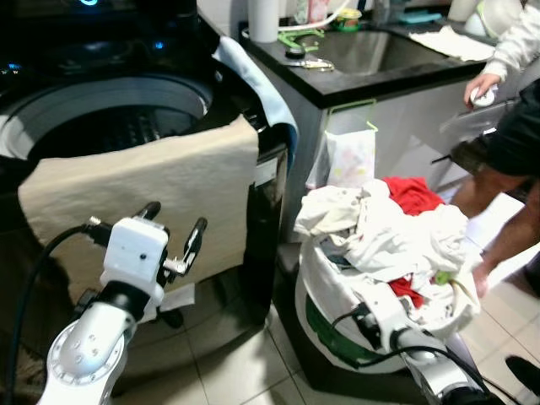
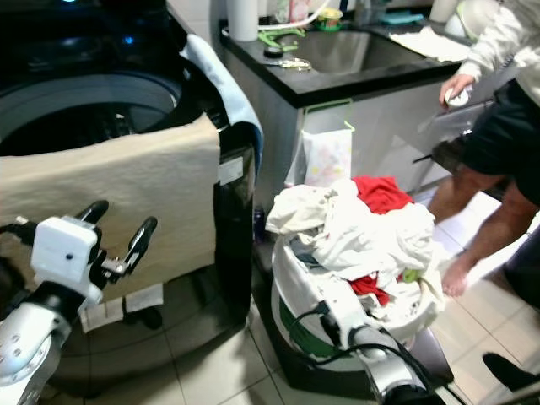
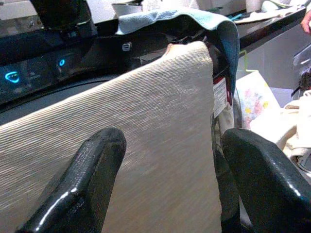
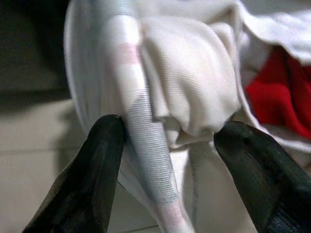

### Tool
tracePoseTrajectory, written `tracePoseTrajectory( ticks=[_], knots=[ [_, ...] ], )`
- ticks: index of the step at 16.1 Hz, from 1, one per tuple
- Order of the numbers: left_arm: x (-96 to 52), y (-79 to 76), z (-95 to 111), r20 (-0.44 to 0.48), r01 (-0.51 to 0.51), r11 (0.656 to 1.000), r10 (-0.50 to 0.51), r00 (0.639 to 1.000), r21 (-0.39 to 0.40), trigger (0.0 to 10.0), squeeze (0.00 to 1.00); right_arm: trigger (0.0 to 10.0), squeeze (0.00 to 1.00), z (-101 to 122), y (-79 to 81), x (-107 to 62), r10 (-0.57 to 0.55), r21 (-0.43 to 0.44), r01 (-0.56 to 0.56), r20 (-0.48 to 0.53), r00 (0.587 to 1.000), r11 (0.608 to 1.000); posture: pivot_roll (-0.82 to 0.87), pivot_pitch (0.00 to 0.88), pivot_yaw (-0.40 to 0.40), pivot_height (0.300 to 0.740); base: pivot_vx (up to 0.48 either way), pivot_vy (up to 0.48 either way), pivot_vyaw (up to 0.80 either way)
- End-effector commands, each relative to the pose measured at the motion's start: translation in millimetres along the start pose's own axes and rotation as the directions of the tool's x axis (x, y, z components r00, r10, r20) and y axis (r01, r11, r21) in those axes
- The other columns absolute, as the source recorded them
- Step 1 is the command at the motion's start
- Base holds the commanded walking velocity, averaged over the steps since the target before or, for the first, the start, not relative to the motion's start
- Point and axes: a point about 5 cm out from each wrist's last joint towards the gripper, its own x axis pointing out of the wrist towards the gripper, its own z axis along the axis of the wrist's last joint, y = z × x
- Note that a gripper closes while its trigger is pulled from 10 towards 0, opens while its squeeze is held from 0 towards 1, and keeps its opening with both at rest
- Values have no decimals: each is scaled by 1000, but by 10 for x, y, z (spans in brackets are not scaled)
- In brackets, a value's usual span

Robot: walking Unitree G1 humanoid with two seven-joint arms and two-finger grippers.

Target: Clothes washing

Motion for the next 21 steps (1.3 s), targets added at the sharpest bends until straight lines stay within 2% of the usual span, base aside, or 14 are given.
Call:
tracePoseTrajectory(
  ticks=[1,2,3,6,9,11,12,13,15,16,17,18,19,21],
  knots=[
    [-23,-5,38,0,12,1000,-12,1000,2,10000,0,10000,0,26,-44,3,-39,56,38,33,999,998,335,0,-4,740,0,0,0],
    [-35,-5,47,-8,14,1000,-14,1000,0,10000,0,10000,0,6,-35,4,-63,124,57,48,997,991,338,0,-7,740,0,0,0],
    [-32,-10,60,-11,16,1000,-16,1000,-2,10000,0,10000,0,-67,-42,-3,-123,294,109,29,992,950,338,0,-7,740,0,0,0],
    [-38,-16,59,-18,14,1000,-14,1000,-4,10000,0,10000,0,-136,7,-15,-129,288,120,13,992,950,335,0,-10,740,0,0,0],
    [-21,-42,48,-28,17,1000,-17,999,-12,10000,0,10000,0,-109,51,9,-140,194,136,10,990,972,321,0,-9,740,0,0,0],
    [-10,-52,56,-27,24,1000,-25,999,-8,10000,0,10000,0,-85,-15,14,-220,281,210,5,975,936,330,0,-9,740,0,0,0],
    [-11,-30,60,-26,17,1000,-17,1000,-1,10000,0,10000,0,-49,-103,13,-289,393,266,-1,957,880,330,0,-9,740,0,0,0],
    [-16,-19,59,-27,12,1000,-12,1000,1,10000,0,10000,0,-29,-119,16,-304,398,278,2,953,874,328,0,-8,740,0,0,0],
    [-51,-42,27,-36,-1,1000,1,999,2,10000,0,10000,0,356,-121,89,-339,529,212,155,928,822,328,0,-19,740,0,0,0],
    [-59,-56,8,-40,2,1000,-1,999,14,10000,0,10000,0,708,-186,85,-383,590,141,308,871,795,320,0,-19,740,0,0,0],
    [-51,-35,-12,-41,-14,1000,14,999,10,10000,0,10000,0,992,-200,18,-387,574,72,449,805,816,303,0,-22,740,0,0,0],
    [-25,-32,-33,-39,-20,1000,21,999,7,10000,0,10000,0,1095,-172,-64,-352,520,33,527,774,853,281,0,-33,740,0,0,0],
    [48,-48,-59,-25,-23,1000,23,999,1,10000,0,10000,0,1102,-120,-201,-272,439,-23,596,756,898,259,0,-42,740,0,0,0],
    [137,-67,-96,-13,-33,999,33,999,-8,10000,0,10000,0,1102,-140,-350,-215,345,-26,641,737,938,221,0,-49,740,0,0,0]
  ],
)
